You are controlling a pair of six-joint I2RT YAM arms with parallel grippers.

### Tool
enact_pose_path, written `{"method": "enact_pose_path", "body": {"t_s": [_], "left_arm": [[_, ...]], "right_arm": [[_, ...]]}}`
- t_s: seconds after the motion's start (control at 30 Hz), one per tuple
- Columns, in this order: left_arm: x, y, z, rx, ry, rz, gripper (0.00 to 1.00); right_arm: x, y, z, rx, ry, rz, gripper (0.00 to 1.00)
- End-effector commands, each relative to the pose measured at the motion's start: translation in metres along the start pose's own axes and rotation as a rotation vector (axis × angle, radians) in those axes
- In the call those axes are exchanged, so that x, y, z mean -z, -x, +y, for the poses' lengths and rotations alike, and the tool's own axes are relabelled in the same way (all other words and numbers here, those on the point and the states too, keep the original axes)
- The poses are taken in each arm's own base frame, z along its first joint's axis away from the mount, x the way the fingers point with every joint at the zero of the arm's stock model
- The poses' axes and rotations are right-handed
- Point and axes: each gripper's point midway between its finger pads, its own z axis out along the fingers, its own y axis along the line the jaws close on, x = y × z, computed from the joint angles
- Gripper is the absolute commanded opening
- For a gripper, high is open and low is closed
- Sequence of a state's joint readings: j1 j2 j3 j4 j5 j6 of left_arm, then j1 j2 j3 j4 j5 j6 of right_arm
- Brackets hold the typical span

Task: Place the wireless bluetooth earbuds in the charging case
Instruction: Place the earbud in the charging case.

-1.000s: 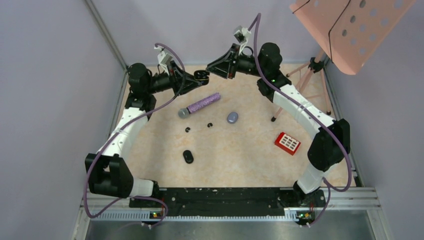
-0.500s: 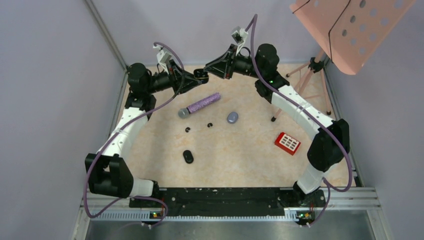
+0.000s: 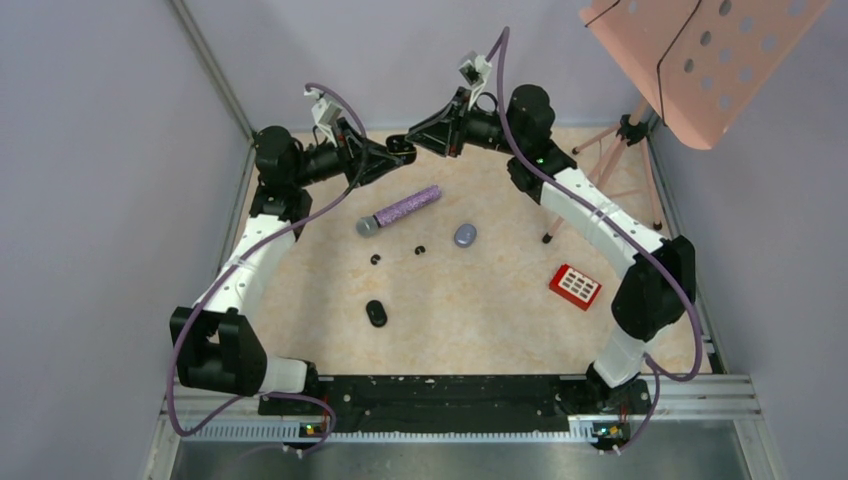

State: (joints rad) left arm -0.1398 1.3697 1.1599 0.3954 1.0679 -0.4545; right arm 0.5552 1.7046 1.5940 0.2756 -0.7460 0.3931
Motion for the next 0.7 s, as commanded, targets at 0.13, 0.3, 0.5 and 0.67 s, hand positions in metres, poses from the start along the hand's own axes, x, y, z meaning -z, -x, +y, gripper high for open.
{"method": "enact_pose_path", "body": {"t_s": [0.13, 0.3, 0.5, 0.67], "left_arm": [[0.004, 0.033, -0.023, -0.132, -0.037, -0.073, 0.0], [0.005, 0.029, -0.025, -0.142, -0.054, -0.074, 0.0], [0.006, 0.025, -0.028, -0.17, -0.079, -0.071, 0.0], [0.007, 0.026, -0.032, -0.208, -0.086, -0.085, 0.0]], "right_arm": [[-0.01, 0.005, 0.003, 0.037, 0.018, 0.024, 0.08], [-0.01, 0.0, 0.008, 0.06, 0.062, 0.055, 0.2], [-0.01, 0.0, 0.006, 0.064, 0.053, 0.072, 0.21], [-0.009, 0.002, 0.006, 0.071, 0.038, 0.066, 0.21]]}}
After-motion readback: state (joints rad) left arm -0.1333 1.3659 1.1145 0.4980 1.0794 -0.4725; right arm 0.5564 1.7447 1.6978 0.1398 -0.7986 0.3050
